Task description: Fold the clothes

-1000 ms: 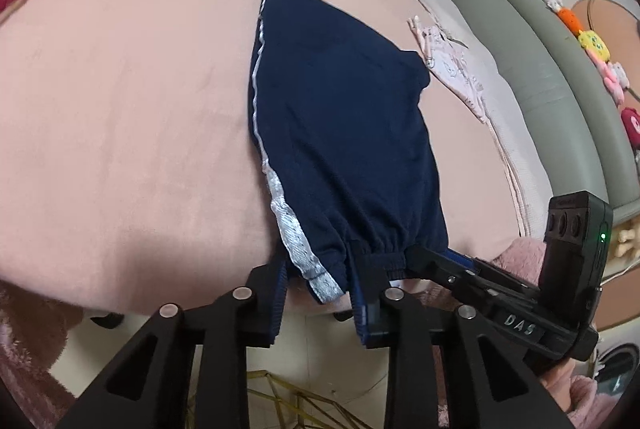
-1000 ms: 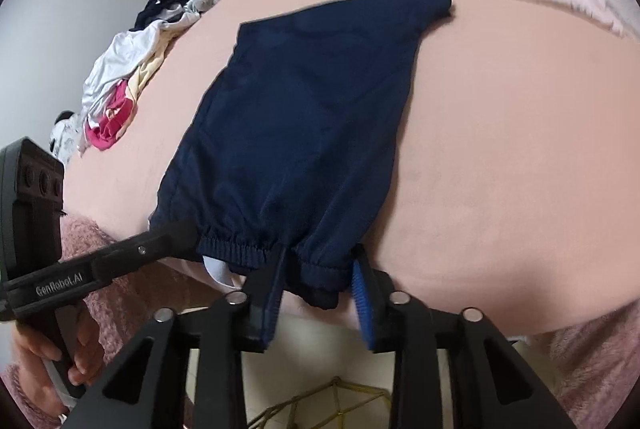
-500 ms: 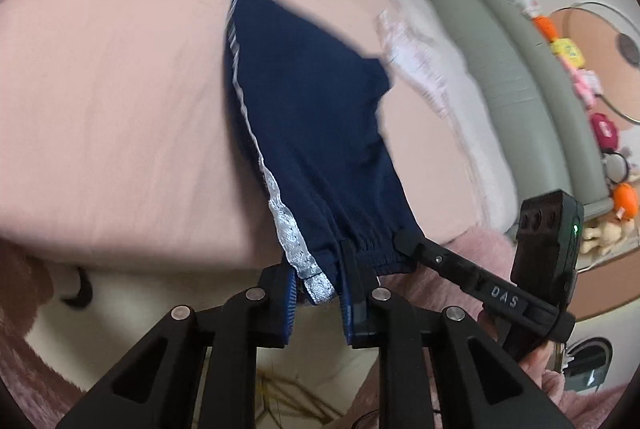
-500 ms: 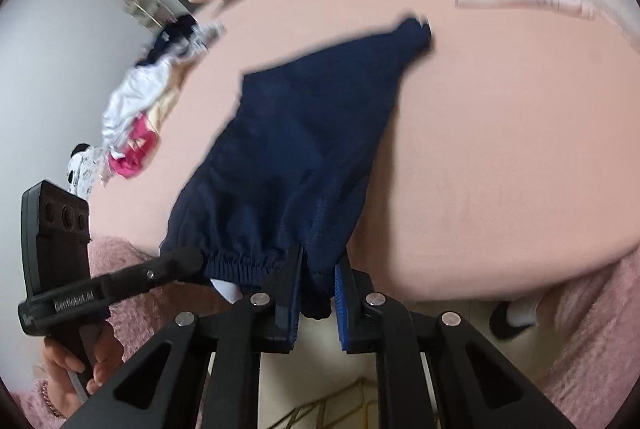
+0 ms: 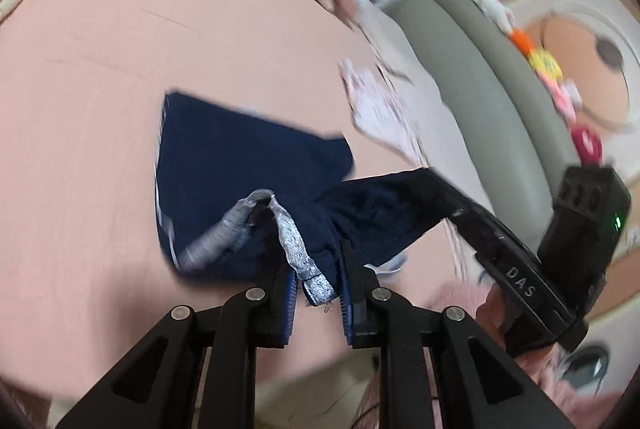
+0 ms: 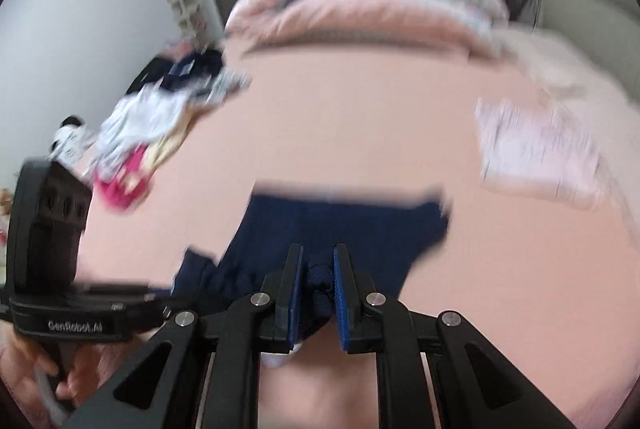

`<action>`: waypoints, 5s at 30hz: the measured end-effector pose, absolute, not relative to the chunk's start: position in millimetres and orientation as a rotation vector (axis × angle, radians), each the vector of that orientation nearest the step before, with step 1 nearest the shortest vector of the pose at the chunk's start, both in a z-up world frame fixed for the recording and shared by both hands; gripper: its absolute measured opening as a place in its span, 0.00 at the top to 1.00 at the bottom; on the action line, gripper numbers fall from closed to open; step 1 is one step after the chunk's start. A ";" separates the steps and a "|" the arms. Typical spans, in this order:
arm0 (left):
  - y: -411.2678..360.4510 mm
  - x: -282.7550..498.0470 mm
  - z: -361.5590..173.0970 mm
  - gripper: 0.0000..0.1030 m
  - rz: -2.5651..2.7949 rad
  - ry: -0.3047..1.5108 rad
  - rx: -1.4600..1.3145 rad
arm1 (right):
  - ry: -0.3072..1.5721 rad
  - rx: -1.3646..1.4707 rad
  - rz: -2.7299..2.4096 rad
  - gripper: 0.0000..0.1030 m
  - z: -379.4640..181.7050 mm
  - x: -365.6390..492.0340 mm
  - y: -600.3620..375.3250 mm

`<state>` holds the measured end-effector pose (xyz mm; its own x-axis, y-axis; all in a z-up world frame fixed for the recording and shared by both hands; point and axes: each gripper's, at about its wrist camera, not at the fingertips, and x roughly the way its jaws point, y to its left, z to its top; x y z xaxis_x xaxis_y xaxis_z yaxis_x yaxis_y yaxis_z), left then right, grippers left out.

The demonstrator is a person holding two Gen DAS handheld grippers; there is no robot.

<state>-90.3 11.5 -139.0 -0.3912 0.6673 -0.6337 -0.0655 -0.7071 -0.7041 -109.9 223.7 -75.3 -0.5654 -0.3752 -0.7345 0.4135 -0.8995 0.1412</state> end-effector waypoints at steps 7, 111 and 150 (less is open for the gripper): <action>-4.0 -144.8 -181.6 0.53 2.102 -0.996 -1.492 | -0.270 1.286 -2.415 0.84 -139.9 -196.5 253.0; 50.9 -64.6 -181.1 0.76 2.364 0.016 -1.498 | 0.199 1.538 -2.507 0.59 -156.0 -105.0 267.5; 18.3 -74.2 -167.4 0.52 2.471 -0.185 -1.469 | -0.168 1.470 -2.566 0.56 -141.3 -115.0 275.9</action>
